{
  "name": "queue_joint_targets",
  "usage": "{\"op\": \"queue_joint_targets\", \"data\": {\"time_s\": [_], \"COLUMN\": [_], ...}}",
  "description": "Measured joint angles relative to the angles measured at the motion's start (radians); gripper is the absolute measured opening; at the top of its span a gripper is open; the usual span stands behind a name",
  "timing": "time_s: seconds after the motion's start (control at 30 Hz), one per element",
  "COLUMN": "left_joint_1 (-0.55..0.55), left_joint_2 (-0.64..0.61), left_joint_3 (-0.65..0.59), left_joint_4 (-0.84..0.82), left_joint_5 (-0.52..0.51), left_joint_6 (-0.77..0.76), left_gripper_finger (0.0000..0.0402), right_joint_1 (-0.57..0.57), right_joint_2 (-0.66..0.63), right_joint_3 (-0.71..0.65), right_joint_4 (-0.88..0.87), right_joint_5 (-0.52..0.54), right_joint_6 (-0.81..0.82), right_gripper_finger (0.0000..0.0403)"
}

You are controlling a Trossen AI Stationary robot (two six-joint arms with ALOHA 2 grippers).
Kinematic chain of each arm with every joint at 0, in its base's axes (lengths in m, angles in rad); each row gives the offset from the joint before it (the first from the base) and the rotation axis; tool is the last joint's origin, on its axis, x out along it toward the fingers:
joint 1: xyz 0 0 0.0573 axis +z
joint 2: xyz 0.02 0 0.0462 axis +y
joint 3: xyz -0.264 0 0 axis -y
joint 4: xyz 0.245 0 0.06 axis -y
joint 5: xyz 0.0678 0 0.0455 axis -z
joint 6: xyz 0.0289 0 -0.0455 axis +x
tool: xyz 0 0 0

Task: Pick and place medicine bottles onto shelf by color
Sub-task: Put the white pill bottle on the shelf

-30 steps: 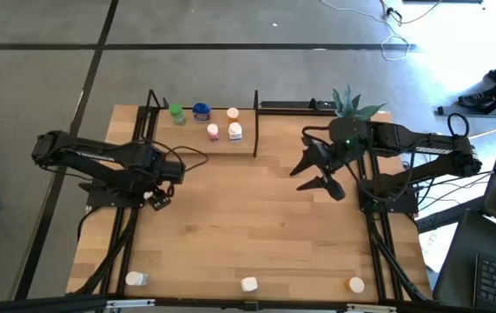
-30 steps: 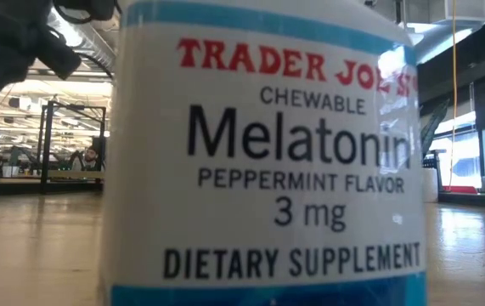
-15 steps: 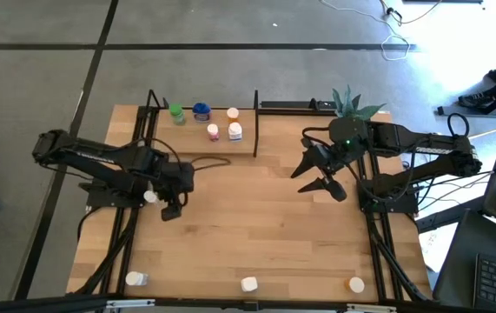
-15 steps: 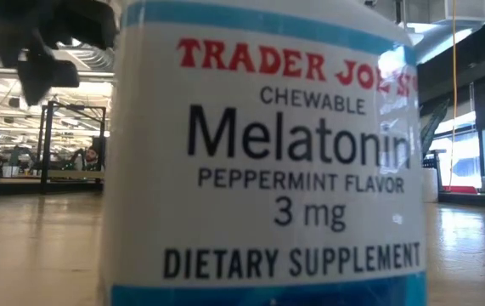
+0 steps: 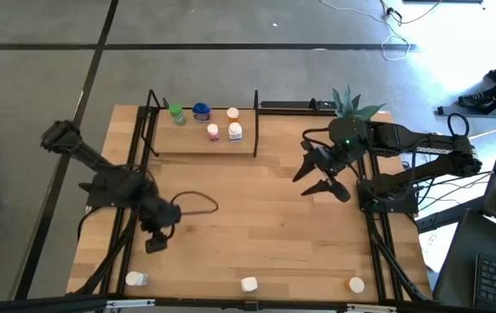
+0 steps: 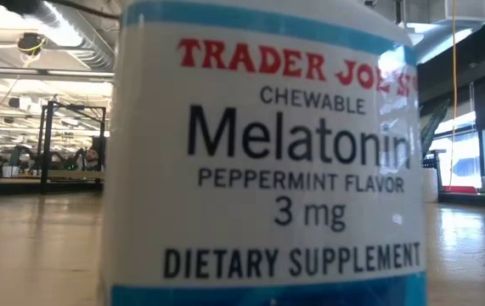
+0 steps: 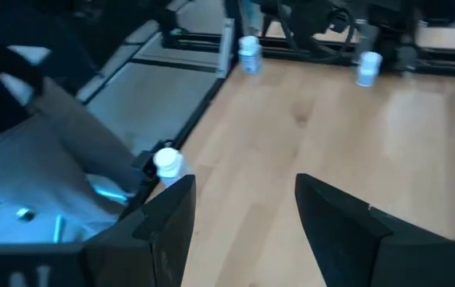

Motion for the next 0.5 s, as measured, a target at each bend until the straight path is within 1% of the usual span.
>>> {"op": "queue_joint_targets", "data": {"time_s": [0.1,0.23,0.4,0.5], "left_joint_1": [-0.094,-0.229,-0.394,-0.468], "left_joint_2": [0.015,0.045,0.053,0.052], "left_joint_3": [0.001,0.001,0.001,0.001], "left_joint_4": [0.055,0.070,0.072,0.093], "left_joint_5": [-0.023,-0.045,-0.099,-0.138], "left_joint_6": [-0.106,-0.134,-0.157,-0.215], "left_gripper_finger": [0.0267,0.0267,0.0267,0.0267], "right_joint_1": [0.000,0.000,0.001,0.001], "right_joint_2": [0.000,0.000,0.000,0.000], "right_joint_3": [0.000,0.000,0.000,0.000], "right_joint_4": [0.000,0.000,0.001,0.002], "right_joint_5": [-0.048,-0.050,-0.048,0.001], "right_joint_6": [-0.024,-0.021,-0.022,-0.020], "right_gripper_finger": [0.0218,0.0218,0.0218,0.0218]}}
